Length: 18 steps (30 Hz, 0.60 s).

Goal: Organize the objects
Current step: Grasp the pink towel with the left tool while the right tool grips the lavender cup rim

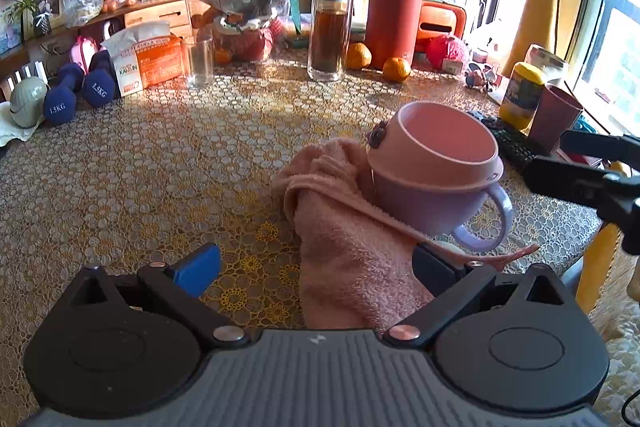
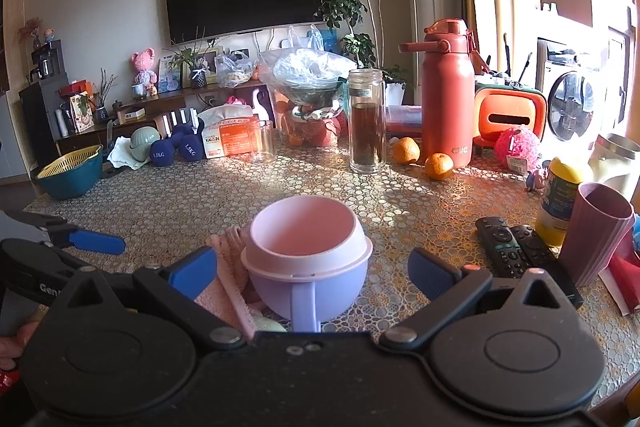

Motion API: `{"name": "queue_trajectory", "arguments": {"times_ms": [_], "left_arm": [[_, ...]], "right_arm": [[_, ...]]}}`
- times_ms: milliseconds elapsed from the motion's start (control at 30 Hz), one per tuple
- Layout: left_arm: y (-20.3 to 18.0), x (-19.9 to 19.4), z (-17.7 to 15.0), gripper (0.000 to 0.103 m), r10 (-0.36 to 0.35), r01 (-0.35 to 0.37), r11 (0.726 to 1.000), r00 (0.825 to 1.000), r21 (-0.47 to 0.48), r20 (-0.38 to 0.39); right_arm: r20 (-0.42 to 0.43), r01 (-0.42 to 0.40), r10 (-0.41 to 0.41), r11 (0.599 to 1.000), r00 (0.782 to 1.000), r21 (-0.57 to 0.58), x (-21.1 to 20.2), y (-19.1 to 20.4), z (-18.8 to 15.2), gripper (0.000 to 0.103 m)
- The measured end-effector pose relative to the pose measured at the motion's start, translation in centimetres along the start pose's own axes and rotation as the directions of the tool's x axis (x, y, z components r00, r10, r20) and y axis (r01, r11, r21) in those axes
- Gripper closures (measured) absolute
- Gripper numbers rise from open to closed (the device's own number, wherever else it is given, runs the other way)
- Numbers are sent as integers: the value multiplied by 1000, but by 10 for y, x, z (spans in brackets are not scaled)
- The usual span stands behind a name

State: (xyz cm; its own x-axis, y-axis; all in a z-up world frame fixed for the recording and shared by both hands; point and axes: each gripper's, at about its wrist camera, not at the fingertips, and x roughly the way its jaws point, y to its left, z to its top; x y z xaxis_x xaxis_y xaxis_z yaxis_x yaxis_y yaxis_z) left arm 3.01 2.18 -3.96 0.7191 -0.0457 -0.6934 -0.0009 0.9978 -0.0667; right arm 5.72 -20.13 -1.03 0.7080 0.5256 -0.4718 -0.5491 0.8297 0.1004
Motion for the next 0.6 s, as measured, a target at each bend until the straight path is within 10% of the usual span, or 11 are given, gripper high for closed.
{"name": "queue_trajectory", "arguments": {"times_ms": [600], "left_arm": [[-6, 76, 13, 3, -129, 124, 991, 984, -46, -126]], "right_arm": [[-106, 30, -27, 999, 994, 23, 56, -19, 22, 9]]}}
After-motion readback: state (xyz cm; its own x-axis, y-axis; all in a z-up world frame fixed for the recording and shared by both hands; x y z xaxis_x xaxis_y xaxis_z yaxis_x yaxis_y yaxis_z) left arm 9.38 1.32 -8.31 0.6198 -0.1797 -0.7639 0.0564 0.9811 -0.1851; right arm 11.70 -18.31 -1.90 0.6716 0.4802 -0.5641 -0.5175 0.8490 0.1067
